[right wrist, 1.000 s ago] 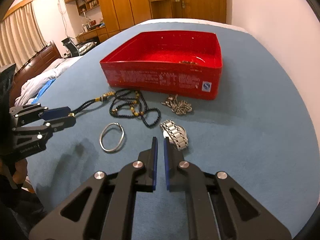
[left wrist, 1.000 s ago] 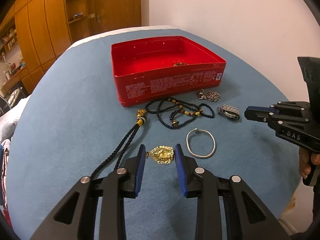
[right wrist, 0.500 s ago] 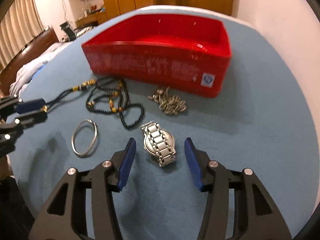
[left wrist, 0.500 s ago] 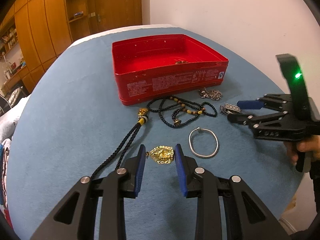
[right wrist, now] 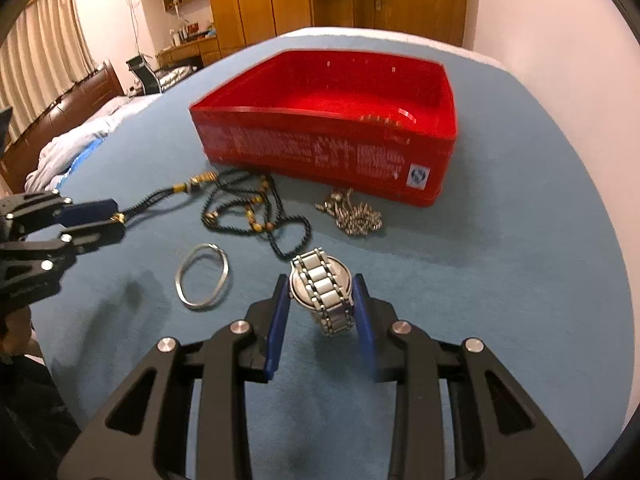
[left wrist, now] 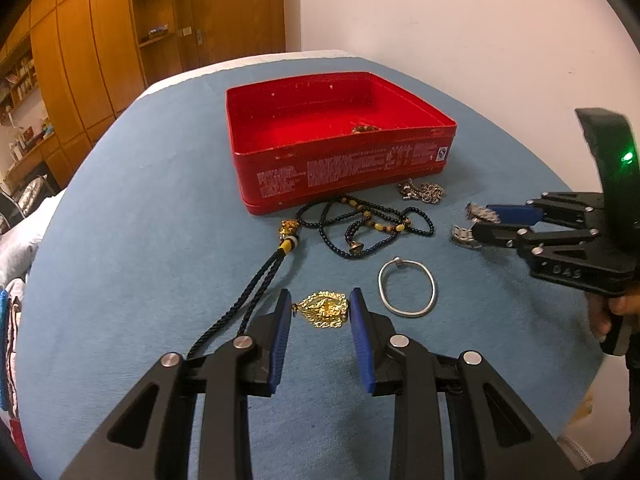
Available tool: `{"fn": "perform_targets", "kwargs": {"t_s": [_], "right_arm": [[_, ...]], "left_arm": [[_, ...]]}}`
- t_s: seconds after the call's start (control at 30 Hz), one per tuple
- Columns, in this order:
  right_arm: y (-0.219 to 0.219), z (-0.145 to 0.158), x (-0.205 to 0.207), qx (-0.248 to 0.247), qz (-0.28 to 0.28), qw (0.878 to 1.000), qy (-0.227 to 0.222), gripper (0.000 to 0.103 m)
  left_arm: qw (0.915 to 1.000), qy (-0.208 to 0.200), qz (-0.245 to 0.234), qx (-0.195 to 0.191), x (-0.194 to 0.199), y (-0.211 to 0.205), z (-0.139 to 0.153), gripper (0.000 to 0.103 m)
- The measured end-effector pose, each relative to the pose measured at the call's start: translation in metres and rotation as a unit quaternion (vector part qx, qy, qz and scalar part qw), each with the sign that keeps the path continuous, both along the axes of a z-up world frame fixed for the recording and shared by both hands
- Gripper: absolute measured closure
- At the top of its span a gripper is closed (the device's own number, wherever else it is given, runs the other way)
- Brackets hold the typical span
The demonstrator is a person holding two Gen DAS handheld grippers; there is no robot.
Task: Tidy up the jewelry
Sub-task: 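Grasp the gold pendant with the left tool while the right tool grasps the silver watch, then carry the pendant and watch into the red box and open both tools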
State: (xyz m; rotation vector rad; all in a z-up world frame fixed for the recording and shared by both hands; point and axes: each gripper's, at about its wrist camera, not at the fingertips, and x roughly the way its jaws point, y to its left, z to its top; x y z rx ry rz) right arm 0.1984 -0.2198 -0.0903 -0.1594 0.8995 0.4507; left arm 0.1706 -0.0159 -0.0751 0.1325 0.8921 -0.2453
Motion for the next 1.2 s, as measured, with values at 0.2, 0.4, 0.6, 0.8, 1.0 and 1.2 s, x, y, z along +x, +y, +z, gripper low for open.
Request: {"fn": "perform_targets", "kwargs": {"t_s": [0.2, 0.4, 0.6, 0.8, 1.0, 1.2], "right_arm": [[0.002, 0.031, -0.016, 0.008, 0.002, 0.999, -0.032, 0.073], [0.004, 0.057, -0.022, 0.012, 0.008, 0.998, -0.059, 0.073], [0.002, 0.074, -0.022, 0.009, 0.012, 0.997, -0.075, 0.073], [0.002, 0.091, -0.014, 0.012, 0.019, 0.996, -0.088, 0.073], [0.007, 0.11, 0.002, 0.011, 0.028, 0.994, -0.104, 0.073], [0.01, 0.122, 0.036, 0.018, 0.034, 0.994, -0.103, 0.073]], "left_arm": [[0.9998, -0.017, -0.004, 0.013, -0.002, -0.001, 0.014, 0.074], [0.9992, -0.031, -0.01, 0.022, 0.001, -0.003, 0.029, 0.074], [0.9987, -0.041, -0.013, 0.028, 0.011, -0.002, 0.041, 0.073], [0.9977, -0.051, -0.019, 0.04, 0.022, -0.005, 0.053, 0.074], [0.9962, -0.064, -0.027, 0.052, 0.038, -0.009, 0.065, 0.074], [0.9952, -0.067, -0.038, 0.06, 0.069, -0.013, 0.073, 0.073]]}}
